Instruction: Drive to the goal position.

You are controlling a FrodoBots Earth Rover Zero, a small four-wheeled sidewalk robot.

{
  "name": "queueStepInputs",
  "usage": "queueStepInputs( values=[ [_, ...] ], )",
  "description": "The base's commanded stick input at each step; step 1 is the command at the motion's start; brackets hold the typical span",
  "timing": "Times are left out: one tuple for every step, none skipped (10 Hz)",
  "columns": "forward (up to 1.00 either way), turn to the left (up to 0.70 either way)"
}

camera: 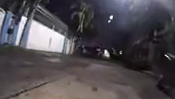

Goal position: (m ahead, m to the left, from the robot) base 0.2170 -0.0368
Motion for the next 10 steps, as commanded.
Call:
queueStepInputs(
  values=[
    [0.70, 0.00],
    [0.70, 0.00],
    [0.70, 0.00],
    [0.70, 0.00],
    [0.70, 0.00],
    [0.70, 0.00],
    [0.70, 0.00],
    [0.70, 0.00],
    [0.70, 0.00],
    [0.70, 0.00]
  ],
)
